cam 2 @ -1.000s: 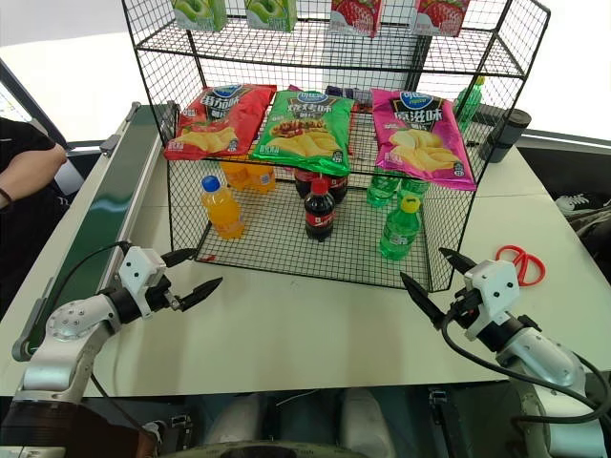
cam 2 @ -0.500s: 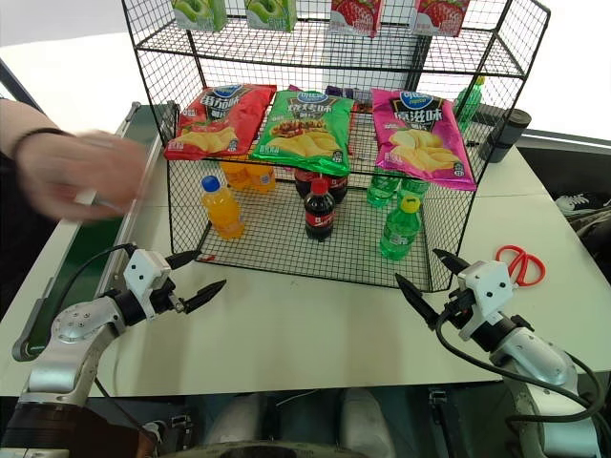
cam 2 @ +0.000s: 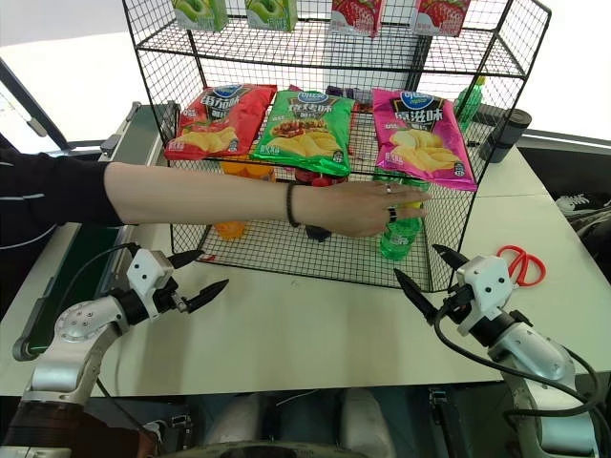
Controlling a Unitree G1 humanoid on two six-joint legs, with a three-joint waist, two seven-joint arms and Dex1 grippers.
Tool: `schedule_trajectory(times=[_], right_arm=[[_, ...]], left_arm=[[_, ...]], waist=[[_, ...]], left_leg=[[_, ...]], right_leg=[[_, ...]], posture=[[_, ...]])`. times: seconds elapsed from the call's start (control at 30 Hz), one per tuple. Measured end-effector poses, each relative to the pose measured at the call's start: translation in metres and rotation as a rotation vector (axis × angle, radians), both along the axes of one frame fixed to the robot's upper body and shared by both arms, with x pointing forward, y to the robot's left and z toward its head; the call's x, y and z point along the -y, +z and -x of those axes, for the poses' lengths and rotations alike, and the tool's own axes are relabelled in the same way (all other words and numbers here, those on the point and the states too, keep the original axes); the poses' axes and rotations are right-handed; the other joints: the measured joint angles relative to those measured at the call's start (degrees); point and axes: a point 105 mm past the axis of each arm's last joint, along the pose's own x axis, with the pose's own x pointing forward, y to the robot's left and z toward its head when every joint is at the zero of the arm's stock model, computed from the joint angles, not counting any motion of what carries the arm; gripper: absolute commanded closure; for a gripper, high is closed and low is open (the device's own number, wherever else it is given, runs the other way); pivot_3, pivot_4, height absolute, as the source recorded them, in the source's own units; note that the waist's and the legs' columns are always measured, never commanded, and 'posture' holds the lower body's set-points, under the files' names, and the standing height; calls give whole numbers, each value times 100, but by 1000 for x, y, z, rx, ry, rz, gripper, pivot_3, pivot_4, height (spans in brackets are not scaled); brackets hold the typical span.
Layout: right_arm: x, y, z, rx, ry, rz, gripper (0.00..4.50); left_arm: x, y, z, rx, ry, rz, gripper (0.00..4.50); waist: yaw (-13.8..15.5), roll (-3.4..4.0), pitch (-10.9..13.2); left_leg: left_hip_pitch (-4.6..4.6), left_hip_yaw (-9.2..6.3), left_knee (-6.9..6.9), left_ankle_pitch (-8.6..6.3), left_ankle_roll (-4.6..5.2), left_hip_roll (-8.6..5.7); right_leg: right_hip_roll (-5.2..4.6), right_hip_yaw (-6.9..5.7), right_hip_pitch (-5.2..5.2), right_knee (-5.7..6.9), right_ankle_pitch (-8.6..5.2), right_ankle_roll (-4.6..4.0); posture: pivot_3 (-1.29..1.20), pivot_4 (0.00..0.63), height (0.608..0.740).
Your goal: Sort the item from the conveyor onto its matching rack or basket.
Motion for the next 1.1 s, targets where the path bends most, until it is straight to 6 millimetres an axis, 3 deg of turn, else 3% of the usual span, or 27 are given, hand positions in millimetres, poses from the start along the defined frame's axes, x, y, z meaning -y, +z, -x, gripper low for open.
schedule_trajectory(times=[1.1], right_arm=[[-4, 3, -10, 20, 17, -3, 51]], left_arm=[[8, -6, 1, -4, -5, 17, 0]], waist=[[-2, 0, 0]], left_leg=[[0, 1, -1, 0, 0, -1]], right_leg=[[0, 0, 0, -1, 0, 1]], posture=[[0, 150, 740]])
